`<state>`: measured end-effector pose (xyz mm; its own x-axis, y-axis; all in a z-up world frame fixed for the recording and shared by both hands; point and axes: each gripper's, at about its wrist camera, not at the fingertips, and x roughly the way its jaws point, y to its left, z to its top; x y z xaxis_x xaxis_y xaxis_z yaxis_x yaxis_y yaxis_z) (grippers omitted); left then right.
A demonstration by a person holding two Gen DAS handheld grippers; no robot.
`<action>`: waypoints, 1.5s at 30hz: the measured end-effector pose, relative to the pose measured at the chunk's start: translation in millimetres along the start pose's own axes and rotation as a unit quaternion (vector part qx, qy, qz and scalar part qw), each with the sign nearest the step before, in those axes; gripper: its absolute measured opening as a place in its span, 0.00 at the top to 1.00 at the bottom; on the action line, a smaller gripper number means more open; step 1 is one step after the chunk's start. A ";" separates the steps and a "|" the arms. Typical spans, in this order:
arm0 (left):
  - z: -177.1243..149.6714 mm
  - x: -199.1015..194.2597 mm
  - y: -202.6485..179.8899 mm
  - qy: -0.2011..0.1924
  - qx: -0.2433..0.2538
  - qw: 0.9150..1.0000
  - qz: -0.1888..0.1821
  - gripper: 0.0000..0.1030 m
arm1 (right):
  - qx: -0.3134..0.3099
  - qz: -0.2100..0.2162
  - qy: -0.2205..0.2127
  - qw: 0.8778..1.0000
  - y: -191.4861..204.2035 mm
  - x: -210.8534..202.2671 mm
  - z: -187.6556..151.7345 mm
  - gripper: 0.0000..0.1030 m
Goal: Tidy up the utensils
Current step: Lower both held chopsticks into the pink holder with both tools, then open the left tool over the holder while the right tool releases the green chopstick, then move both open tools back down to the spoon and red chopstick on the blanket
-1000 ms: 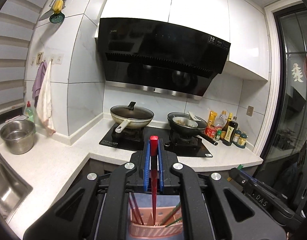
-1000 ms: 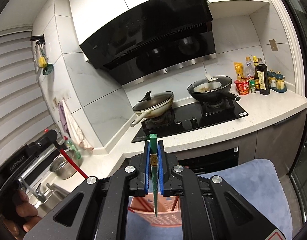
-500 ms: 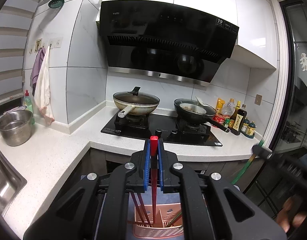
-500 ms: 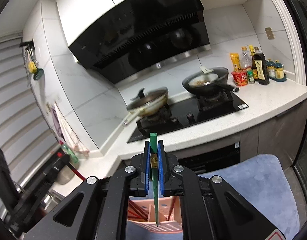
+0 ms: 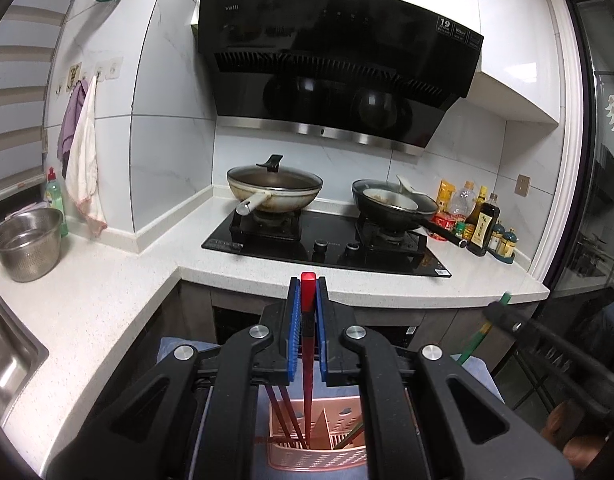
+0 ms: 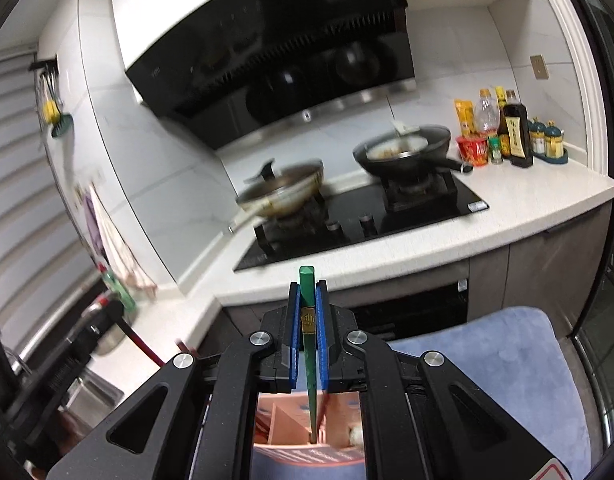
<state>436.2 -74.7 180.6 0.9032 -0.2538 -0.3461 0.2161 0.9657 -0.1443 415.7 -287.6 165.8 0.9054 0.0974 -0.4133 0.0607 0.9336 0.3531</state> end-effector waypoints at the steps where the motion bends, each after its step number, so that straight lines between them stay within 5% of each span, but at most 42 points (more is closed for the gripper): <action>1: -1.2 1.5 0.8 0.002 0.000 1.000 0.000 0.93 | -0.001 -0.001 0.004 1.000 -0.9 2.6 -2.2 0.93; 8: -10.3 7.2 2.2 0.017 -0.009 1.000 0.001 0.91 | -0.026 -0.014 0.028 0.999 2.2 16.1 -17.3 0.92; 11: -13.4 5.1 4.2 0.018 -0.013 1.000 0.014 0.58 | -0.028 -0.018 0.022 0.999 3.0 12.8 -19.3 0.73; 12: -14.1 3.5 4.8 0.014 -0.014 1.000 0.018 0.55 | -0.026 -0.019 0.019 0.999 2.1 10.5 -19.5 0.68; 28: -32.5 -34.8 0.0 0.030 0.004 0.999 0.028 0.51 | -0.062 -0.007 0.036 0.997 19.0 -32.6 -46.1 0.68; 45: -94.4 -105.0 -1.5 0.079 0.011 0.996 0.032 0.42 | -0.123 -0.023 0.072 0.990 35.5 -121.5 -146.1 0.55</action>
<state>306.0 -54.7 129.7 0.8463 -0.1962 -0.4952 0.1702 0.9806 -0.0977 246.4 -216.0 105.9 0.8339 0.0848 -0.5454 -0.0200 0.9921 0.1237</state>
